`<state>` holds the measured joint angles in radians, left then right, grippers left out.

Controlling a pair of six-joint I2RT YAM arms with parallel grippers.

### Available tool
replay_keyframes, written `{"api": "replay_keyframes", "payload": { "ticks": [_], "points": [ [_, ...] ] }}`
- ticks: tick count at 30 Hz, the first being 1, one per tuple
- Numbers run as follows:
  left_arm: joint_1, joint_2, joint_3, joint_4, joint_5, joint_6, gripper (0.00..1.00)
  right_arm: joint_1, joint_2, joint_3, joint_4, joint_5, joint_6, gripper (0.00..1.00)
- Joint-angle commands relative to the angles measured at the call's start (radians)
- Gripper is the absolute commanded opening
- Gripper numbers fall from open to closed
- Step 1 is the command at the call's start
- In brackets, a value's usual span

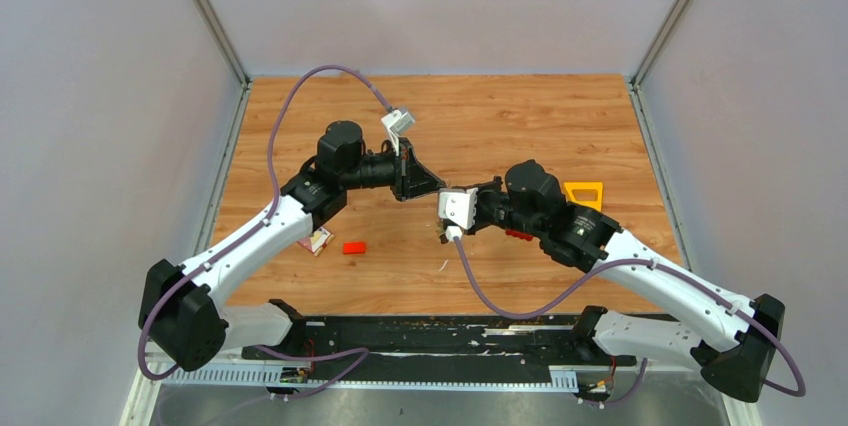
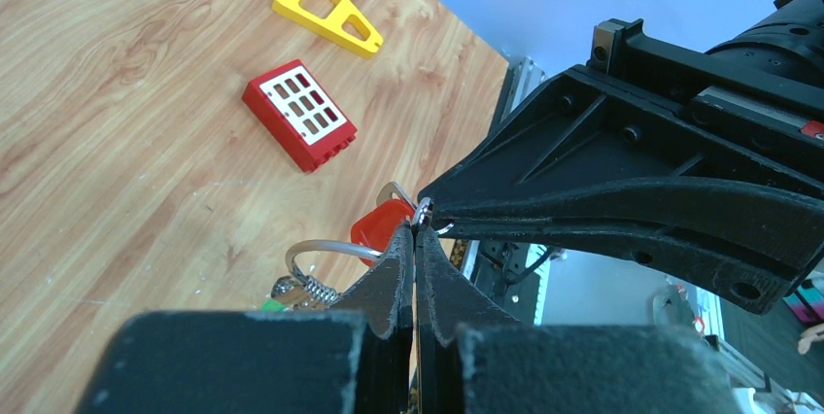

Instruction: Put the keys on the keyring

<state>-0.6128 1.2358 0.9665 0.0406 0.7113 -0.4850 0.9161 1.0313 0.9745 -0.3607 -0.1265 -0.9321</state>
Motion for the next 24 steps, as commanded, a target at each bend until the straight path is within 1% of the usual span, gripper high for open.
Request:
{"api": "replay_keyframes", "payload": {
  "ticks": [1,24],
  "points": [
    [-0.005,-0.022,0.0,0.041,0.001,0.008,0.0,0.004,-0.017,0.042,0.008,-0.009,0.018,0.0],
    [-0.006,-0.017,-0.003,0.058,0.015,-0.006,0.0,0.007,0.008,0.053,0.034,0.011,0.044,0.0]
  ]
}}
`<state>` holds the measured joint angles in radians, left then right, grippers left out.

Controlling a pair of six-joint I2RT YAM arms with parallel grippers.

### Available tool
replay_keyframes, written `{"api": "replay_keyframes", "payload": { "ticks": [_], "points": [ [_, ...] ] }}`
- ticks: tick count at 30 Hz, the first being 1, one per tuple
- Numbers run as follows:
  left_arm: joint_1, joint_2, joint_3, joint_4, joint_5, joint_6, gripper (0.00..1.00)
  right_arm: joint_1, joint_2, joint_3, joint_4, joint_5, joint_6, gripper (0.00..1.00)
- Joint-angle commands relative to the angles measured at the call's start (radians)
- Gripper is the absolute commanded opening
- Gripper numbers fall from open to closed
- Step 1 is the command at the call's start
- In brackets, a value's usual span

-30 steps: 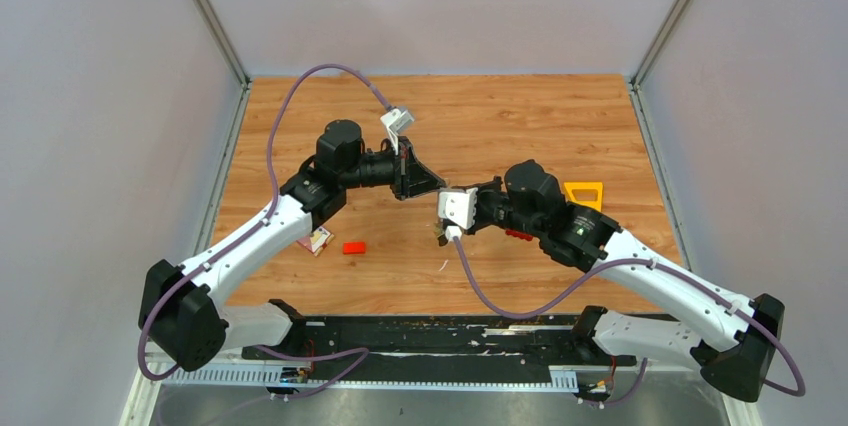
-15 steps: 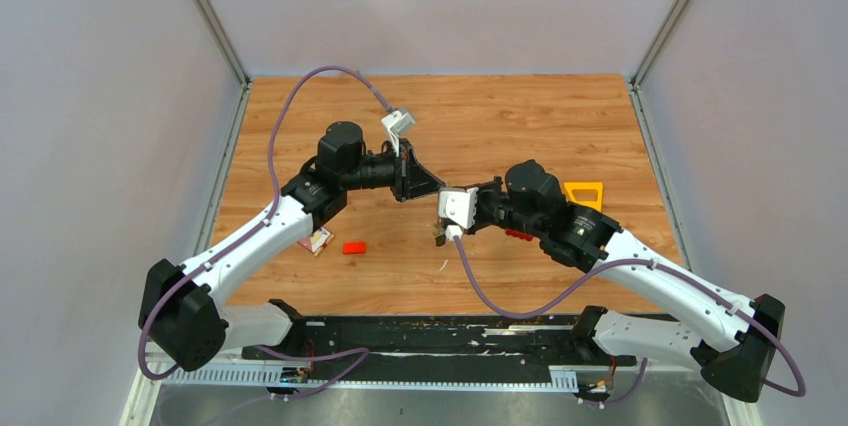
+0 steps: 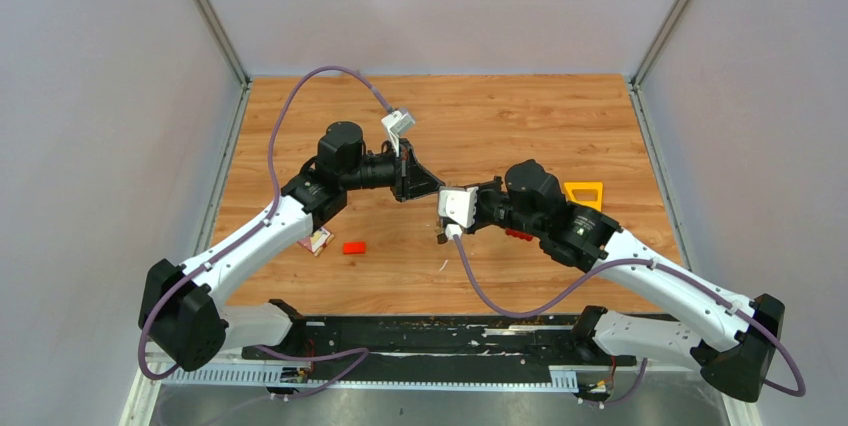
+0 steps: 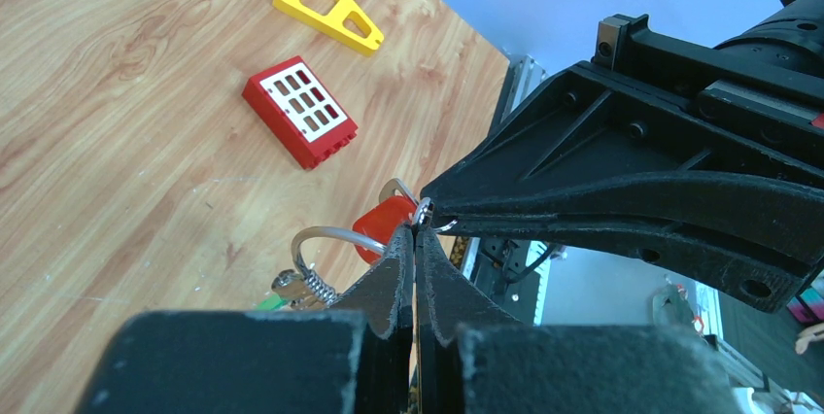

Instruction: Put the keys on the keyring

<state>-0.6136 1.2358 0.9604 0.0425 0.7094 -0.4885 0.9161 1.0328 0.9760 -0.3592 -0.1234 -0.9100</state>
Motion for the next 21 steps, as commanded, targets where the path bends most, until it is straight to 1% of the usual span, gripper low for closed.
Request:
{"api": "replay_keyframes", "payload": {
  "ticks": [1,21],
  "points": [
    [-0.006,-0.016,0.003,0.056,0.018,-0.003,0.0,0.006,0.008,0.053,0.034,0.01,0.023,0.0],
    [-0.012,-0.011,0.0,0.06,0.018,-0.002,0.0,0.007,0.013,0.062,0.035,0.016,0.027,0.0]
  ]
}}
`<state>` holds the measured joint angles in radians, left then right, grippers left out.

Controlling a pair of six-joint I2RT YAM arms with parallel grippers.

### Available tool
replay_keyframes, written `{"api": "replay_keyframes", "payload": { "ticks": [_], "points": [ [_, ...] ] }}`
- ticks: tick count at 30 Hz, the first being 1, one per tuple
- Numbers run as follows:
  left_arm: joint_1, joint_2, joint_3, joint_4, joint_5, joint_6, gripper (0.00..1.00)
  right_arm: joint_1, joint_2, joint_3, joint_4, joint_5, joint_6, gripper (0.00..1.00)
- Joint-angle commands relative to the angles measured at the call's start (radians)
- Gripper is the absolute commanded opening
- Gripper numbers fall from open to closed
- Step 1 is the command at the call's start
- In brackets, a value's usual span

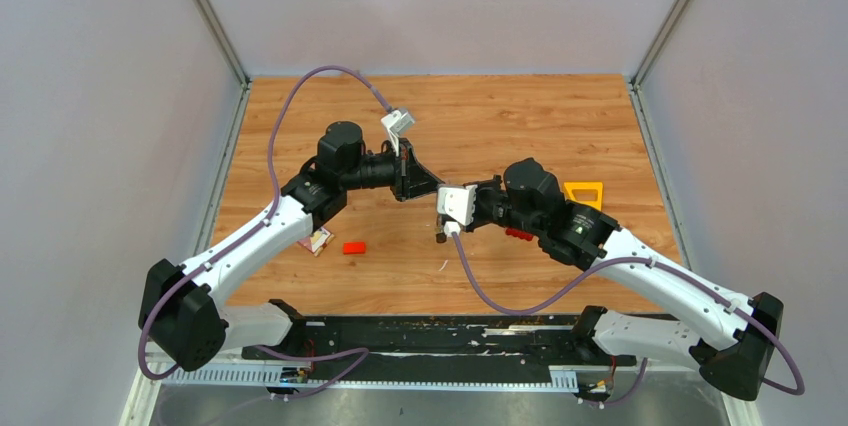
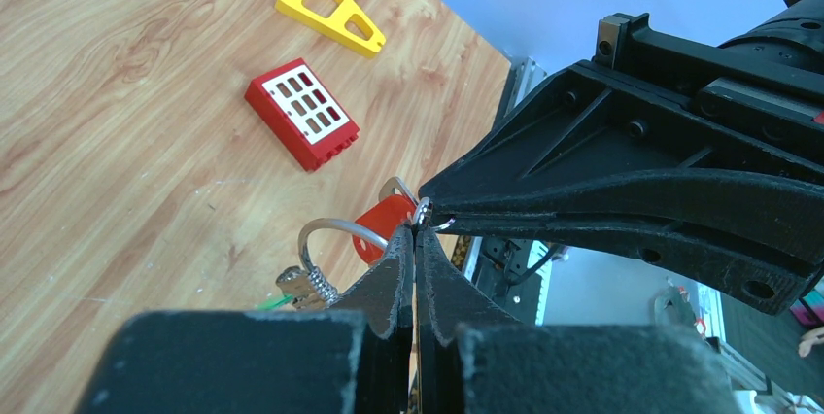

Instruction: Put the keys on the keyring

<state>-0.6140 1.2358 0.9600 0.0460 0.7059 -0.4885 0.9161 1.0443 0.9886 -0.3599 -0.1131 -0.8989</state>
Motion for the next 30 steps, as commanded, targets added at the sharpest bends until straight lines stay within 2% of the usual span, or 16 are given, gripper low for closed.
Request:
{"api": "replay_keyframes", "payload": {
  "ticks": [1,30],
  "points": [
    [-0.014,-0.012,0.001,0.056,0.021,-0.002,0.0,0.008,0.001,0.049,0.037,0.006,0.017,0.0],
    [-0.043,0.003,0.0,0.052,0.02,0.017,0.0,0.009,0.009,0.067,0.035,0.015,0.028,0.0]
  ]
}}
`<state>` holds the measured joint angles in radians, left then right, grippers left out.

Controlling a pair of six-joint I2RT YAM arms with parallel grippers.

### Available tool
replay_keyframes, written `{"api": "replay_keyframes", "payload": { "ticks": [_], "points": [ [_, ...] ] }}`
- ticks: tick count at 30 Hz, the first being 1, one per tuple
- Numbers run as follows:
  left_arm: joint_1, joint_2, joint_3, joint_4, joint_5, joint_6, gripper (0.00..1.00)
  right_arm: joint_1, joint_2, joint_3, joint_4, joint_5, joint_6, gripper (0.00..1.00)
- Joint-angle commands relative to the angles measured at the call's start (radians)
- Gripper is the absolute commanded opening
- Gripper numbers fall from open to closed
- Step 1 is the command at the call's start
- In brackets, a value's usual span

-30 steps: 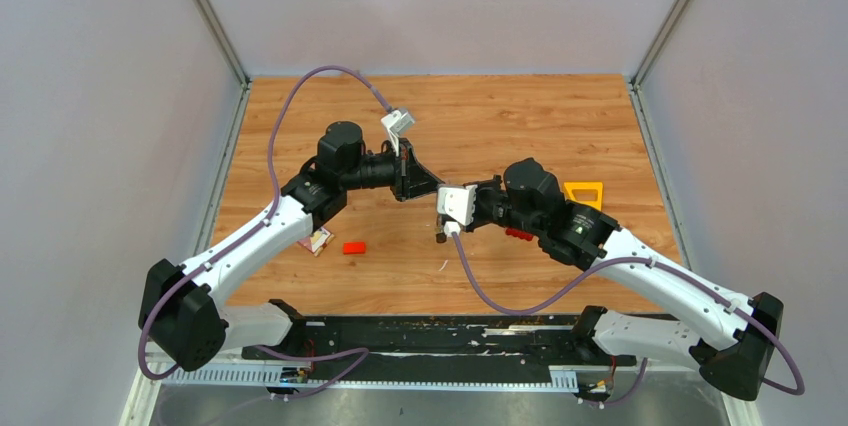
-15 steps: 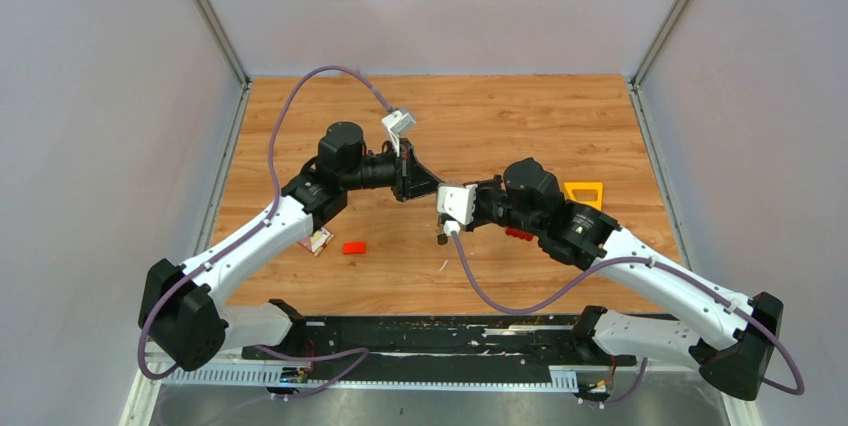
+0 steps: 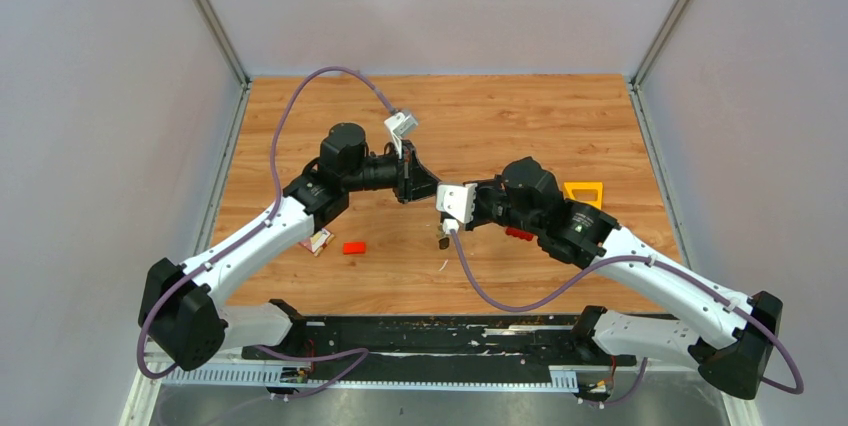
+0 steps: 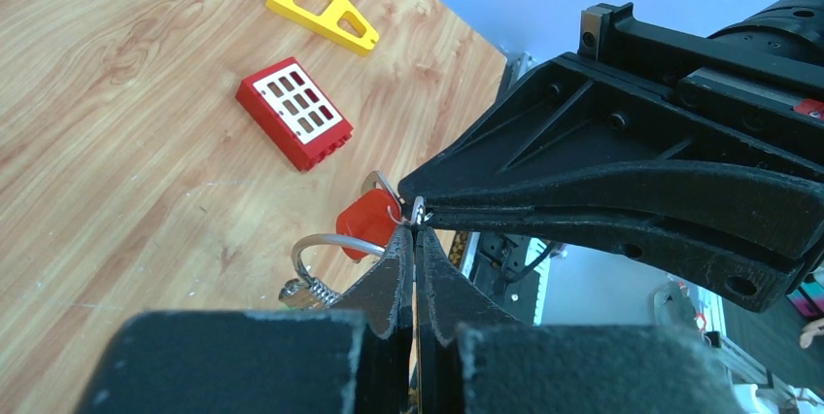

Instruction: Put the keys on the keyring

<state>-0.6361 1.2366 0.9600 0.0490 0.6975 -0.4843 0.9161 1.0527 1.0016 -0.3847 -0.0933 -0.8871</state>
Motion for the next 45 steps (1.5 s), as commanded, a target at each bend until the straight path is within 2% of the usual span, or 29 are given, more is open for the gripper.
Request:
{"api": "replay_keyframes", "payload": {
  "ticks": [1,45],
  "points": [
    [-0.022,0.002,0.001,0.047,0.027,0.013,0.0,0.009,0.002,0.055,0.059,-0.006,0.016,0.0],
    [-0.044,0.004,0.016,-0.028,0.003,0.096,0.0,0.007,-0.046,0.067,0.0,0.067,-0.094,0.0]
  ]
}}
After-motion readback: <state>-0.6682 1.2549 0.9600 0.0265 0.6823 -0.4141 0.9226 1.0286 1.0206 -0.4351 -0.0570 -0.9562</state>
